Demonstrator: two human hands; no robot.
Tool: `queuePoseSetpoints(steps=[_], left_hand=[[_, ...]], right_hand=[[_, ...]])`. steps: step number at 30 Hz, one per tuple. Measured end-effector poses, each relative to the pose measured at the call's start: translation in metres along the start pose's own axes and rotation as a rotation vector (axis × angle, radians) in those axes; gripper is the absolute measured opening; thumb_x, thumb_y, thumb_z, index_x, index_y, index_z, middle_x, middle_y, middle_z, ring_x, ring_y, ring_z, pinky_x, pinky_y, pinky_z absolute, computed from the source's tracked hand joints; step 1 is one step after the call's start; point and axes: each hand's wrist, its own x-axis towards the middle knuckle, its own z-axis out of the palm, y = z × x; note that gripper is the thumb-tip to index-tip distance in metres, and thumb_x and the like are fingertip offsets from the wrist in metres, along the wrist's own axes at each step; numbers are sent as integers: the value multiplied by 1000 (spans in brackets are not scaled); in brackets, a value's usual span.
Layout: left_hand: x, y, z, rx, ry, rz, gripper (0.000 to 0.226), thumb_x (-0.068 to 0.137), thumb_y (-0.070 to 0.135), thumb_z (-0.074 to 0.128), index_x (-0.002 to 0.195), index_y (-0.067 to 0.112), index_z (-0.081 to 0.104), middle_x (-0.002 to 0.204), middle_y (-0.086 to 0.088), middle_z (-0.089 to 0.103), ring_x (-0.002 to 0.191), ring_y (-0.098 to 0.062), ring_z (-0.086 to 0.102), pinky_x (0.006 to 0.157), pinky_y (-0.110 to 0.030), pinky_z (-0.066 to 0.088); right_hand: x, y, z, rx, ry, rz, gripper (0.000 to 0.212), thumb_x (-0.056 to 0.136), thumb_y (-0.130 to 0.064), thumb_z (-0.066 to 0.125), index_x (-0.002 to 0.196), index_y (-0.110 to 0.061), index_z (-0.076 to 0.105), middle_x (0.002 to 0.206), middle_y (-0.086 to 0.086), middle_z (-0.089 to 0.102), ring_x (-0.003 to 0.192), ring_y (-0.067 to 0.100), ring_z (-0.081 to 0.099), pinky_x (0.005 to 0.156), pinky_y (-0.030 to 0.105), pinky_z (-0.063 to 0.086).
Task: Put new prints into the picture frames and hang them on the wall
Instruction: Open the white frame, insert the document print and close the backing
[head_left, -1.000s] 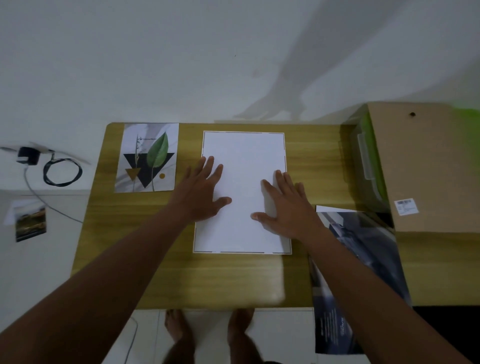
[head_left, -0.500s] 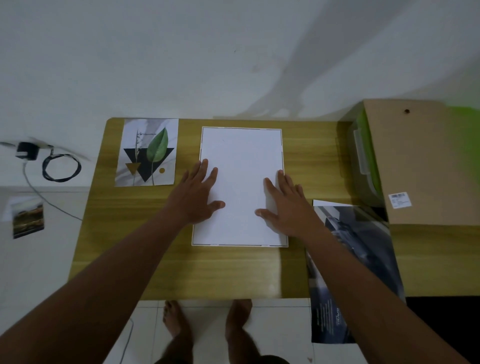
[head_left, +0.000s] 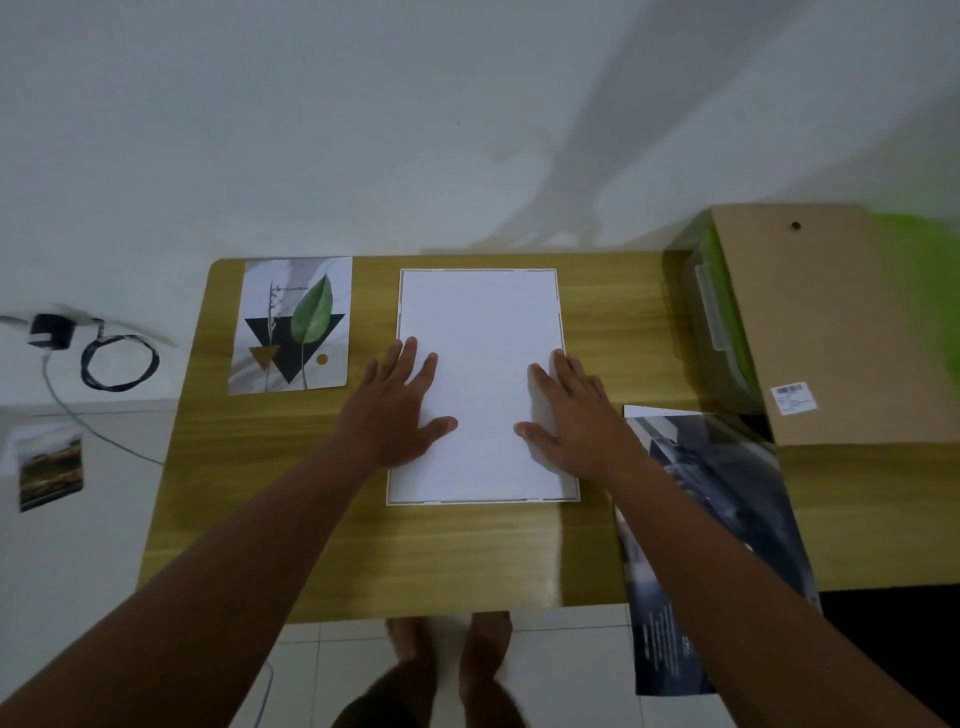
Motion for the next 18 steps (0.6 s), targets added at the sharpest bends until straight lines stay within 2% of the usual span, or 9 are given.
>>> queuePoseSetpoints(steps=[6, 9, 14, 18], left_hand=[[-2, 0, -4, -1, 15, -20, 88, 90, 69, 35, 156, 20, 4, 163, -12, -7, 150, -29, -7, 120, -51, 7], [-3, 12, -18, -72, 69, -48, 80, 93, 66, 33, 156, 23, 9, 163, -10, -1, 150, -30, -1, 120, -52, 11], [14, 75, -66, -257, 196, 37, 67, 98, 57, 34, 154, 23, 22, 160, -6, 25, 147, -24, 21, 117, -41, 23], [34, 157, -97, -461, 204, 130, 60, 97, 49, 47, 149, 21, 37, 144, -6, 49, 134, -23, 43, 110, -36, 34]], right_hand=[[-2, -6, -6, 69, 1, 45, 80, 98, -57, 44, 159, -18, 9, 165, 10, -9, 152, 24, -10, 121, 46, 1], [-13, -10, -24, 96, 63, 79, 77, 99, -53, 46, 158, -19, 12, 166, 12, -2, 153, 25, -4, 121, 44, 5], [-39, 13, -84, 172, 272, 145, 66, 100, -37, 52, 156, -17, 24, 163, 9, 18, 148, 27, 23, 114, 38, 30], [-64, 64, -128, 170, 431, 243, 62, 96, -33, 56, 150, -11, 35, 147, 15, 42, 131, 33, 45, 99, 41, 44]])
